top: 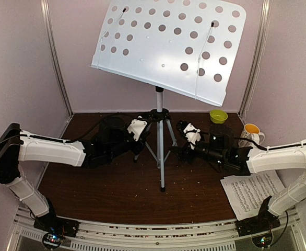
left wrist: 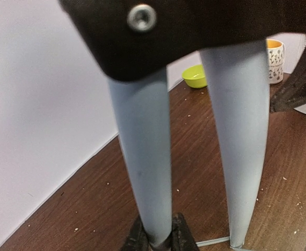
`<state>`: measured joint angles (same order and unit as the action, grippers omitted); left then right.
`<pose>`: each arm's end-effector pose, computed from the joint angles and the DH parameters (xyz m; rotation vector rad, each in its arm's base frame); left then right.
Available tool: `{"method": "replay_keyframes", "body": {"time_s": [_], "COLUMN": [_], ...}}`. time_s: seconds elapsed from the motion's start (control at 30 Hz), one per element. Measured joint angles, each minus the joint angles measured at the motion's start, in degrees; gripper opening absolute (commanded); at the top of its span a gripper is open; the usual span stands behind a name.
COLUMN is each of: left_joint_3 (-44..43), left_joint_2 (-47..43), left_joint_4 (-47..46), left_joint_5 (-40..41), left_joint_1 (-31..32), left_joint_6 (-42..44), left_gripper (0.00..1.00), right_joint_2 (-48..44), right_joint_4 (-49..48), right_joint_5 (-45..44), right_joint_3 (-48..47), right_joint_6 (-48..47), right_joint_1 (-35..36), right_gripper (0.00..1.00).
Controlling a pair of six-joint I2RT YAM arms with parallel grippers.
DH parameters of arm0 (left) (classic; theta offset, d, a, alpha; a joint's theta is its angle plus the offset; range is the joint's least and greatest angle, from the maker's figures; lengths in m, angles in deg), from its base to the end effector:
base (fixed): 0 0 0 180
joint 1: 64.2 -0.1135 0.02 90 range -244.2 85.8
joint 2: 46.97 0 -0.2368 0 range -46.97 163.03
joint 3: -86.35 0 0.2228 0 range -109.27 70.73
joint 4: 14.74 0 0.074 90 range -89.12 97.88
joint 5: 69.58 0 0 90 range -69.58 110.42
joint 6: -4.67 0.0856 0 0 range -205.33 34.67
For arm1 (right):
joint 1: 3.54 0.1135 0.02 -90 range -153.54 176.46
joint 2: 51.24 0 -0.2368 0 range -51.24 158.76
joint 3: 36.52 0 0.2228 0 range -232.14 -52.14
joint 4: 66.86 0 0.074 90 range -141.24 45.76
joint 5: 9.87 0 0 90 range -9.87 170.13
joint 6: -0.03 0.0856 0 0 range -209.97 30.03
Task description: Set up the instrument practice props
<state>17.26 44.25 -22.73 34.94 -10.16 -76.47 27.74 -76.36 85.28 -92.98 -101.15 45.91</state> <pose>0.2426 -0.2978 0.2280 0.7924 1.6405 -0.3295 0.2124 0.2601 0.2247 -0.9807 1.5475 0.5550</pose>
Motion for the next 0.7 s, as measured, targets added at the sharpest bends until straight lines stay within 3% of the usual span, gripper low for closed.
{"method": "replay_keyframes", "body": {"time_s": [0.23,0.53,0.7], "left_joint_3": [0.7,0.8,2.9], "left_joint_2": [-0.6,-0.9,-3.5], "left_joint_4": [-0.3,0.2,0.9], "left_joint_5": [-0.4,-0.8,-1.7], "left_joint_1": [0.0,-0.1,-0.3], "left_joint_6": [-0.3,-0.4,0.0], "left_gripper": [0.00,0.00,0.00], "right_joint_2": [6.6,11.1,11.0], "right_joint_4": [-4.7,-4.3,-3.2], "right_joint_5": [3.4,6.1,6.7], "right_joint_3": [-6.3,-11.3,-11.9], "right_joint_6": [-3.3,-7.9,-9.6], "right_joint_1": [-3.3,-3.7,-4.0], "right_gripper": [0.59,0.23,0.09]}}
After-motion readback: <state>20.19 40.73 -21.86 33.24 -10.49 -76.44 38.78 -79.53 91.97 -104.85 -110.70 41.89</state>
